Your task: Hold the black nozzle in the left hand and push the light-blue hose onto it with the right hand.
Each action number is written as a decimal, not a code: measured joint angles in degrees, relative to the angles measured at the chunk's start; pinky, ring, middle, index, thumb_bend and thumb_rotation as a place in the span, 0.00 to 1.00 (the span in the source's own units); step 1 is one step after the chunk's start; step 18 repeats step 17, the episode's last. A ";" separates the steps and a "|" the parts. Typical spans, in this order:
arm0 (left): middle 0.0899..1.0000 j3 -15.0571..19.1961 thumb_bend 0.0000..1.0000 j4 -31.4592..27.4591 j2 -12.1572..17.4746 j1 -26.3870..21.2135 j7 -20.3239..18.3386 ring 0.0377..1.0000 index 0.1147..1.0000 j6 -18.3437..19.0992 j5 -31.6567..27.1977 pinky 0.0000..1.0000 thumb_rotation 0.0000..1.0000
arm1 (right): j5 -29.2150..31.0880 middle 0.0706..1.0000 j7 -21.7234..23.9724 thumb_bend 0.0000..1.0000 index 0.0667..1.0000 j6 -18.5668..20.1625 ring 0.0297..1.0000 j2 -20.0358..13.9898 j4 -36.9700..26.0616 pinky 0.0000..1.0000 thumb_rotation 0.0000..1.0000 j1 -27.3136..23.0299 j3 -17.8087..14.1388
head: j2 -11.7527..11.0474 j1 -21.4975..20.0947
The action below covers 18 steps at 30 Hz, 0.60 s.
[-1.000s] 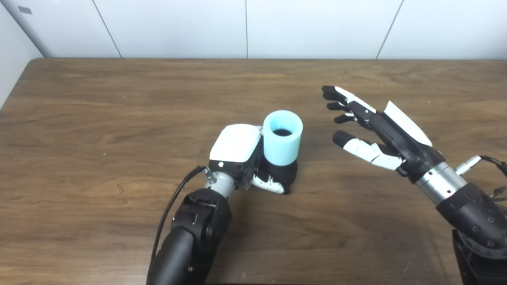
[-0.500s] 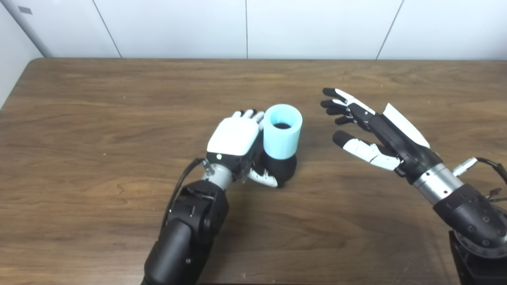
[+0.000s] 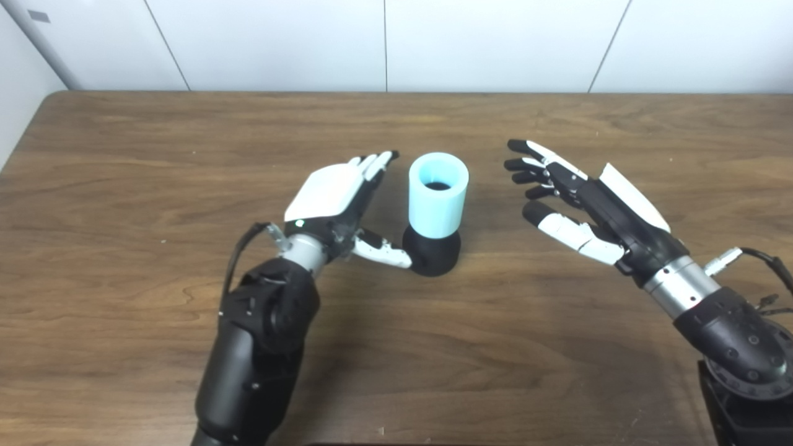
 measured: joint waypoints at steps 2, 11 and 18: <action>0.96 0.69 1.00 -0.10 1.44 -0.74 -1.95 0.99 1.00 1.31 -1.14 1.00 0.28 | 0.19 0.88 -0.44 0.44 0.93 0.03 0.86 0.56 0.24 0.74 0.90 -0.02 0.02 | 0.00 0.00; 0.89 11.89 0.96 -2.88 0.87 -0.50 -5.88 0.85 0.95 6.17 -9.50 0.72 0.31 | 0.75 0.90 -2.78 0.43 0.92 -0.03 0.87 2.06 2.62 0.74 0.89 -0.55 -0.05 | -0.53 -0.70; 0.88 18.78 0.74 -2.62 -0.57 3.99 4.15 0.87 0.85 4.55 -20.26 0.82 0.36 | 0.65 0.90 -6.59 0.40 0.90 -1.76 0.85 4.28 6.53 0.72 0.91 0.07 -0.54 | -0.97 -2.11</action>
